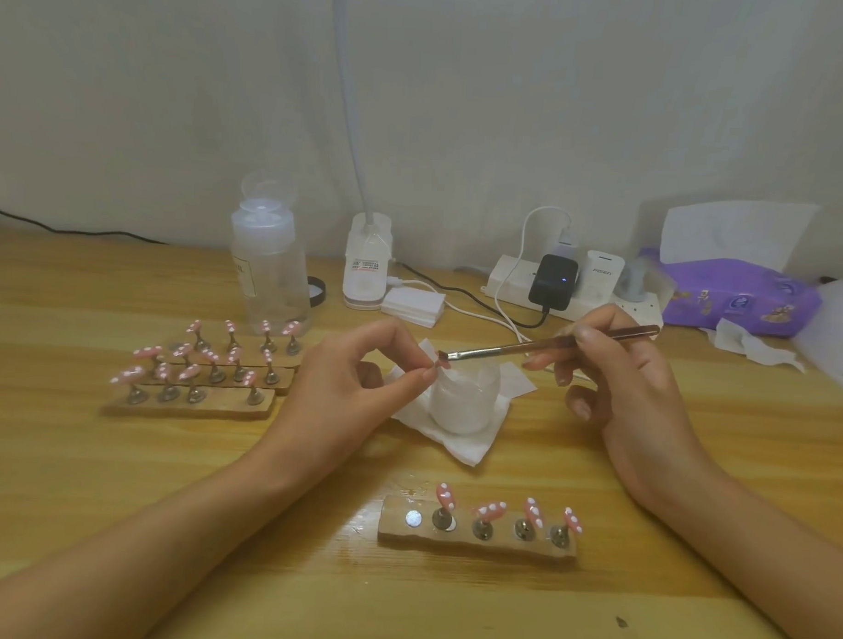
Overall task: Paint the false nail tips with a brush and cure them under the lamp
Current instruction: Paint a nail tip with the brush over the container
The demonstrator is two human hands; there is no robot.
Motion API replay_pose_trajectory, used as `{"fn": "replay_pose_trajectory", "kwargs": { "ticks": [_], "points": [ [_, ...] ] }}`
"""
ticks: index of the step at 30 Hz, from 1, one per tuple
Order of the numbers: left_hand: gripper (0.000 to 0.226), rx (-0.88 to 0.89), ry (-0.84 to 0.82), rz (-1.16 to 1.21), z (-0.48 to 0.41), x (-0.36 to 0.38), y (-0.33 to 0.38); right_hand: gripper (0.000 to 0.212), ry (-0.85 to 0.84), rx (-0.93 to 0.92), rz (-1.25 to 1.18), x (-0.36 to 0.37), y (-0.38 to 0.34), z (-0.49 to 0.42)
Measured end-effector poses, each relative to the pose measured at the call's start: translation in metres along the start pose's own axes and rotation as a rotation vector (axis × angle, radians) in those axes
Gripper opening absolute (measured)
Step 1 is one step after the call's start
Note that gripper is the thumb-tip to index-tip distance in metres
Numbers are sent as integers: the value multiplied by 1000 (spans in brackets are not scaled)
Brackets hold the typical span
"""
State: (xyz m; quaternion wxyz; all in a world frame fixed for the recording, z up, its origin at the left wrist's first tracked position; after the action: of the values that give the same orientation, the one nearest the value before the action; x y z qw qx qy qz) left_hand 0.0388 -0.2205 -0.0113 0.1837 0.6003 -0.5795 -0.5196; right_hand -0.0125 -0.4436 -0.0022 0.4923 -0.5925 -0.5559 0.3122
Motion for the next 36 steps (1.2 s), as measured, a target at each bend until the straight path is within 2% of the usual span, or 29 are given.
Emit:
{"fn": "replay_pose_trajectory", "kwargs": {
  "ticks": [5,8,12,17,20,24,28,32,36],
  "points": [
    [10,27,0,-14,1,0,2,37,66,53,-44,-3,1,-1],
    [8,40,3,-18,0,0,3,32,11,34,-10,-1,1,-1],
    [10,64,2,-18,0,0,4,33,78,65,-36,-4,2,-1],
    [10,99,18,-53,1,0,4,23,35,63,7,-1,3,-1],
    [11,103,21,-57,1,0,5,23,79,84,-22,-4,3,-1],
    [13,90,25,-31,0,0,3,21,8,62,-5,0,2,-1],
    [14,84,23,-41,0,0,3,25,72,91,-41,-3,3,-1],
    [11,76,15,-50,0,1,3,19,11,64,-16,0,2,-1],
    [15,66,9,-29,1,1,5,25,81,91,-48,-4,3,-1]
  ]
}}
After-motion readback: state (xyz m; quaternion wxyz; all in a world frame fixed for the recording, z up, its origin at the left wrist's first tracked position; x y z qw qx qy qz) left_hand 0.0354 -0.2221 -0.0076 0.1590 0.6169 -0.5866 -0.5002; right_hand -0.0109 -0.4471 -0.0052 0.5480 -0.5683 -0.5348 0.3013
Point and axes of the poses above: each hand's wrist, its own z-axis away from the middle knuckle, its own x-axis out of the palm, y = z × x, the point moved 3 cm from there along -z, towards the middle knuckle, and after that the axes turned 5 degrees about -z, right-handed, at the moved point
